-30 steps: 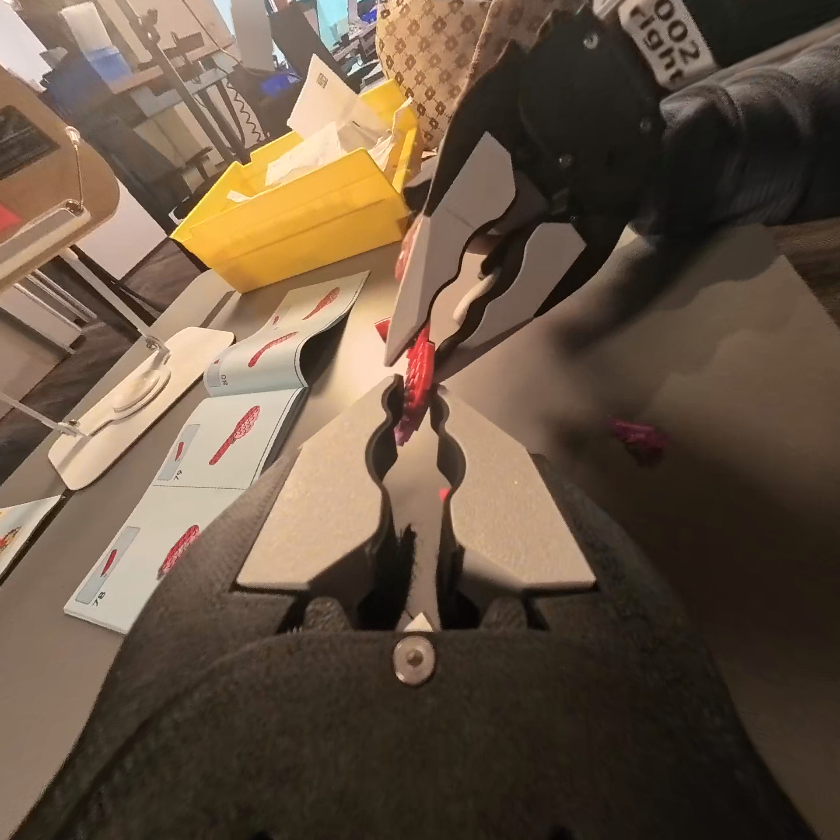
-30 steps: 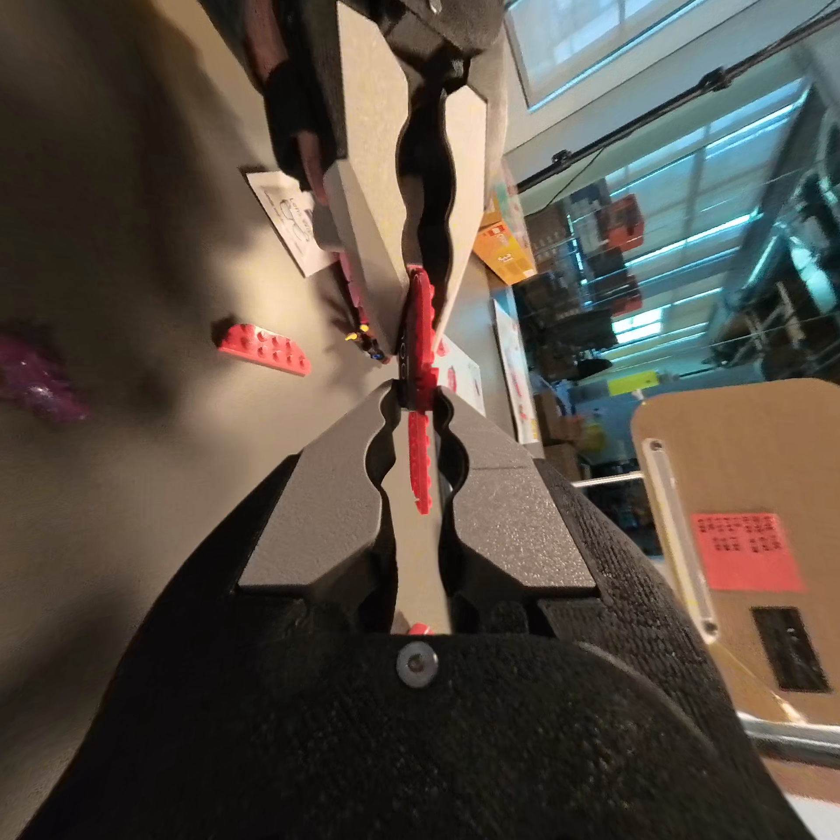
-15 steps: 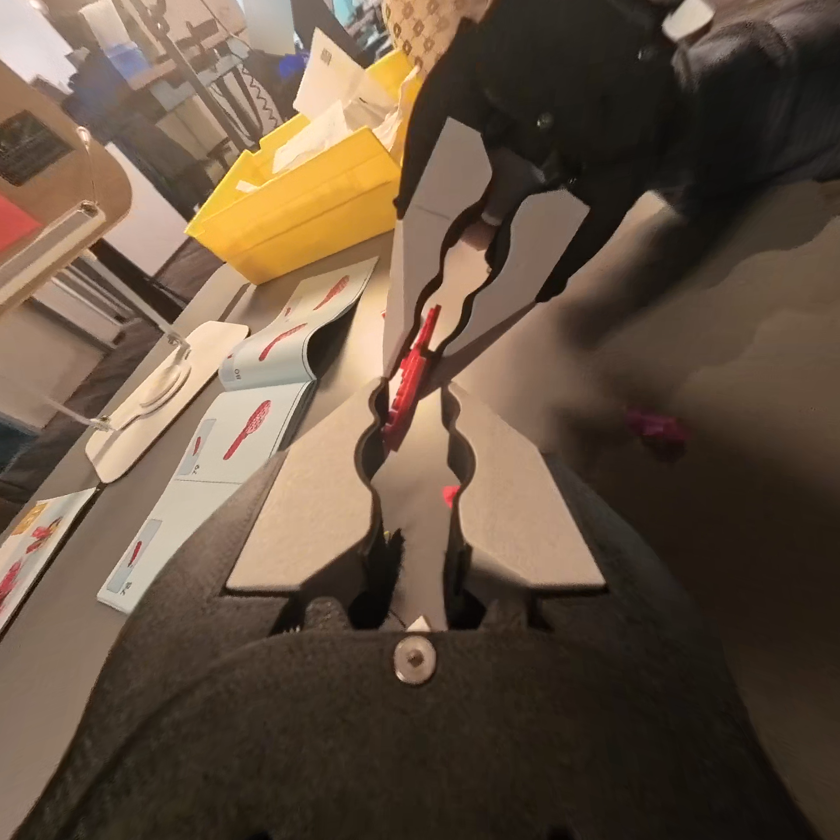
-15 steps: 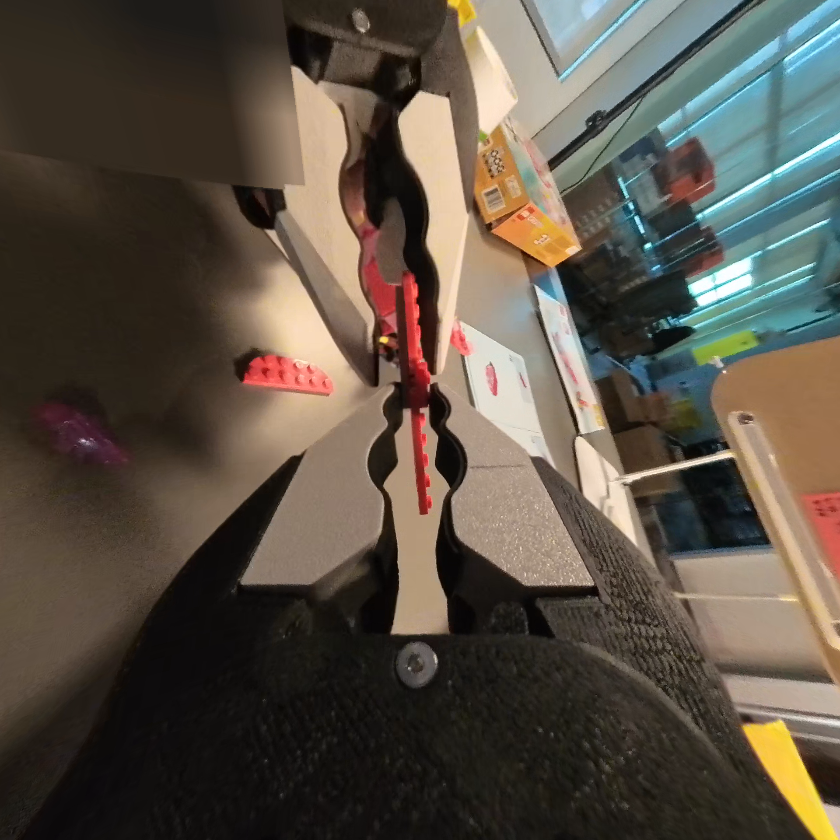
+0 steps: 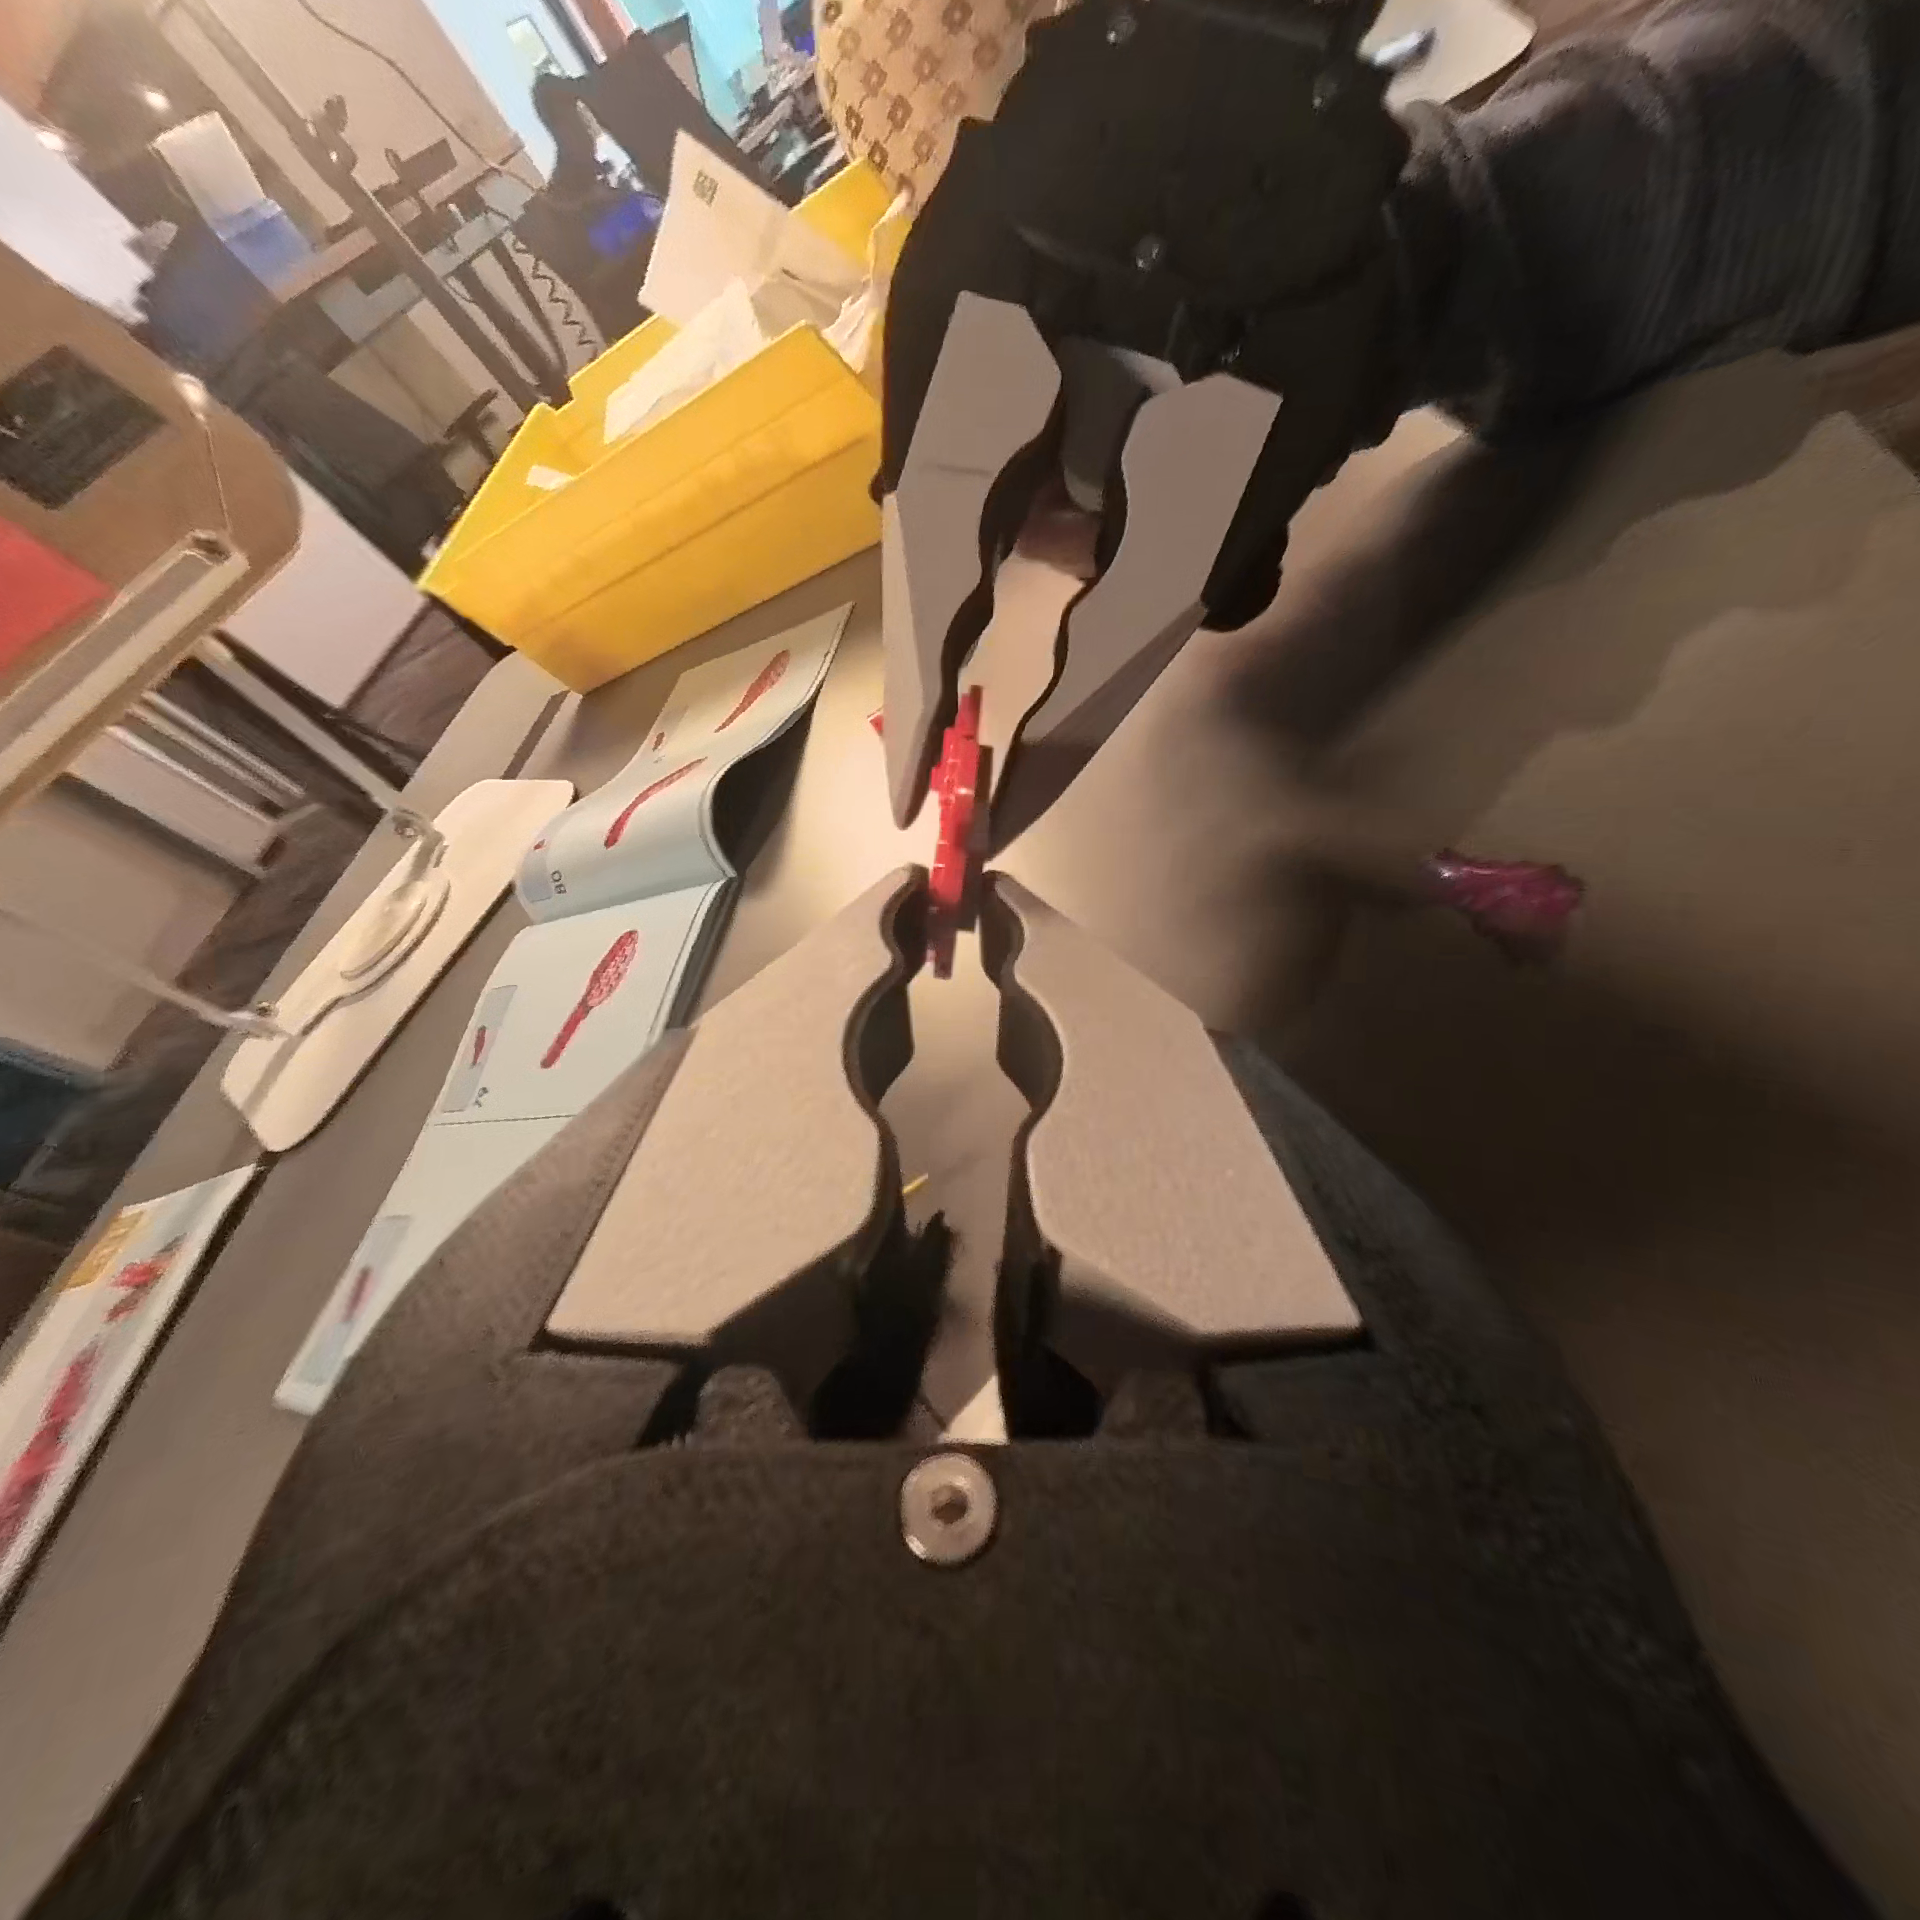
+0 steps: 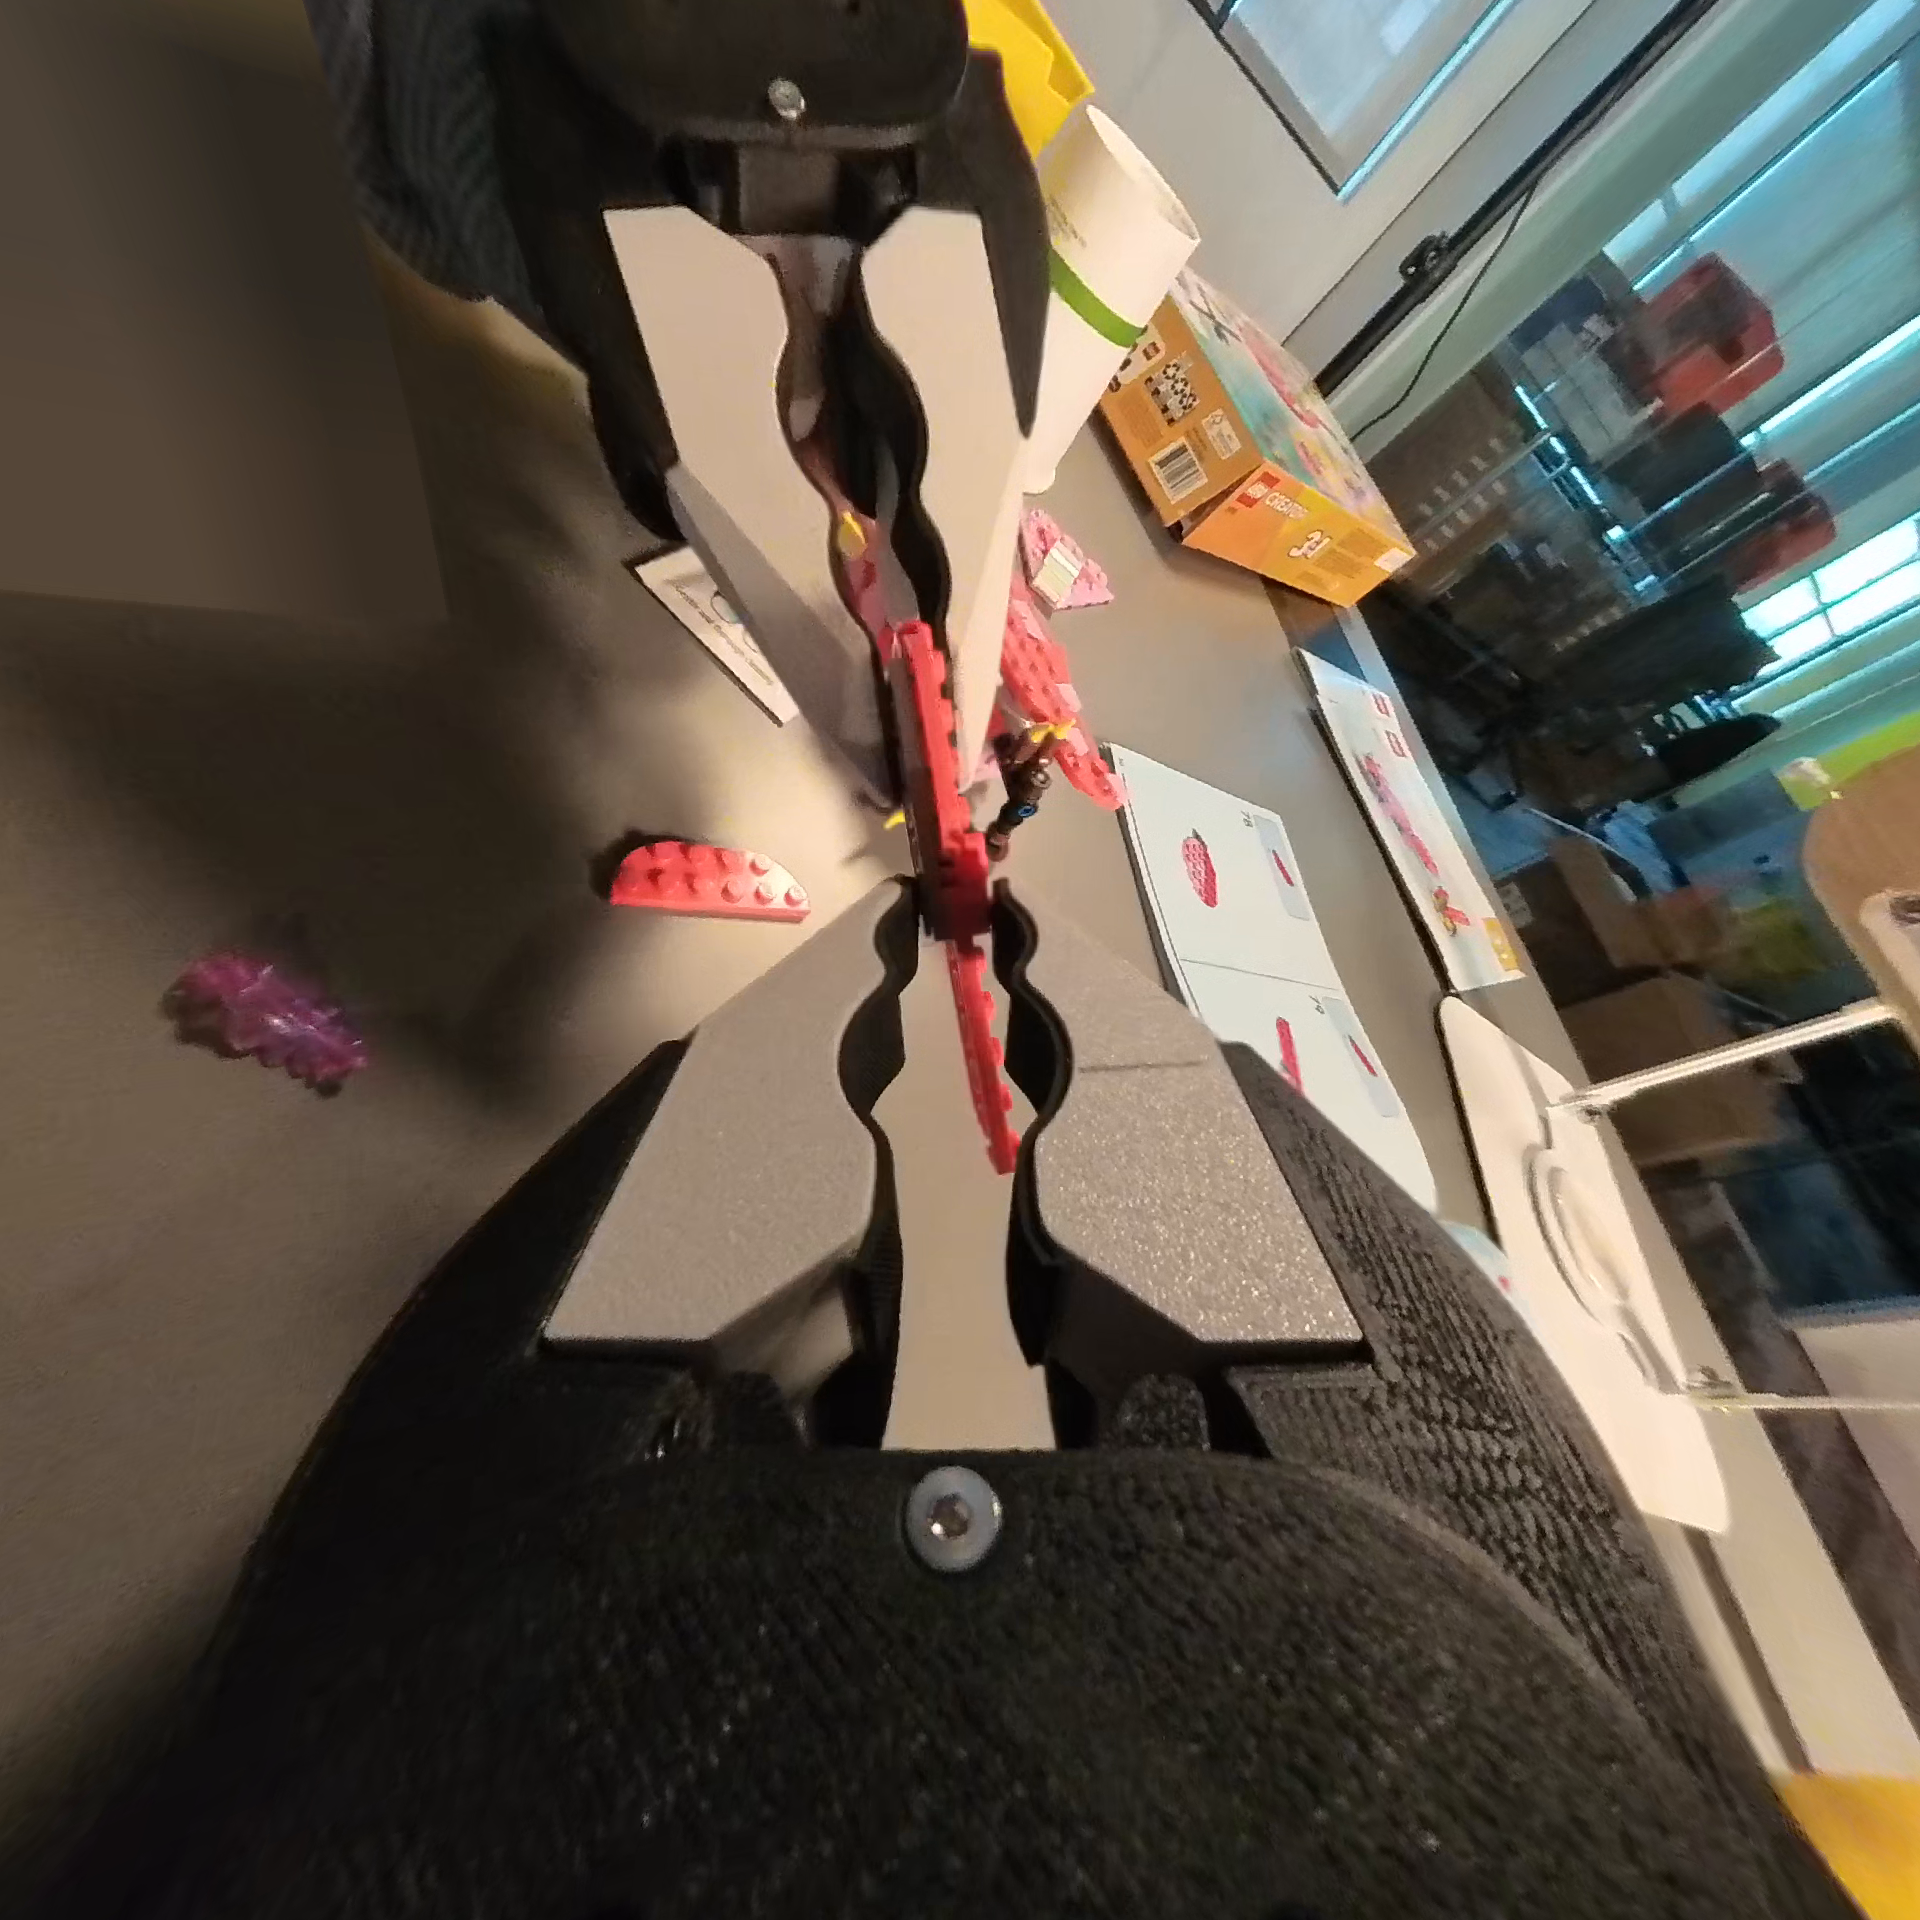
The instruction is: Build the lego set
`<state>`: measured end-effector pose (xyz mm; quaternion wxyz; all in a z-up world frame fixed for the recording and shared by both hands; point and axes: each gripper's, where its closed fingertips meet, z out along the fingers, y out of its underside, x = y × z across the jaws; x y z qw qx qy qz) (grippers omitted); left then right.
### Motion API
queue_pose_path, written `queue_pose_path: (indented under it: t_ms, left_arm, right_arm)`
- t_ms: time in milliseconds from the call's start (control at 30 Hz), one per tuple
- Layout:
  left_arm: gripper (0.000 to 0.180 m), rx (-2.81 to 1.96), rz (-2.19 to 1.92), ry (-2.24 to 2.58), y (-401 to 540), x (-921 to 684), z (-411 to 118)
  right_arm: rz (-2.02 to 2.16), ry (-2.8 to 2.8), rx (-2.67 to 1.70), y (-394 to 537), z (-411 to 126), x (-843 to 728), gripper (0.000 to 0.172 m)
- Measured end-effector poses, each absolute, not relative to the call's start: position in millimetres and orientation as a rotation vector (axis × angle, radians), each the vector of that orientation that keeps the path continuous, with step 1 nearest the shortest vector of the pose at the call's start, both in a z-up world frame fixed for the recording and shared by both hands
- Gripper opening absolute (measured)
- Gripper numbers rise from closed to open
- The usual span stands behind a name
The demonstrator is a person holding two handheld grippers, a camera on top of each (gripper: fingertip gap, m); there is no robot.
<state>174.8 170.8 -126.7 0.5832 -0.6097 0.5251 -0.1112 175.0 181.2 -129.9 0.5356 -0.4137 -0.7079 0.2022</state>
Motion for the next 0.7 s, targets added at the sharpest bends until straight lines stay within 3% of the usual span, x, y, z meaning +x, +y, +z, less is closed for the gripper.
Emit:
queue_pose_path:
  t_ms: [133, 300, 367, 433, 567, 700]
  left_arm:
    - [0.007, -1.403, 0.051, 1.256, 183.1, 172.5, -129.9]
    - [0.007, -1.327, 0.671, 1.309, 202.1, 156.1, -129.0]
    - [0.007, -1.268, 0.764, 1.319, 201.4, 159.4, -125.2]
    - [0.007, -1.232, 0.830, 1.288, 202.8, 158.0, -117.8]
    - [0.007, -1.165, 0.965, 1.199, 207.8, 146.0, -100.8]
    - [0.007, -1.007, 1.154, 1.160, 207.8, 145.2, -85.7]
  right_arm:
    - [0.333, -1.635, -0.964, 194.6, -130.3, 174.7, 0.014]
    - [0.023, -1.611, -0.920, 217.8, -136.3, 176.2, 0.034]
    - [-0.038, -1.598, -0.927, 223.8, -137.2, 176.7, 0.045]
    - [-0.018, -1.550, -0.962, 228.9, -132.0, 178.7, 0.045]
    - [0.399, -1.326, -1.226, 240.2, -107.5, 189.2, 0.039]
    - [1.349, -0.969, -1.538, 227.6, -82.8, 187.7, 0.034]
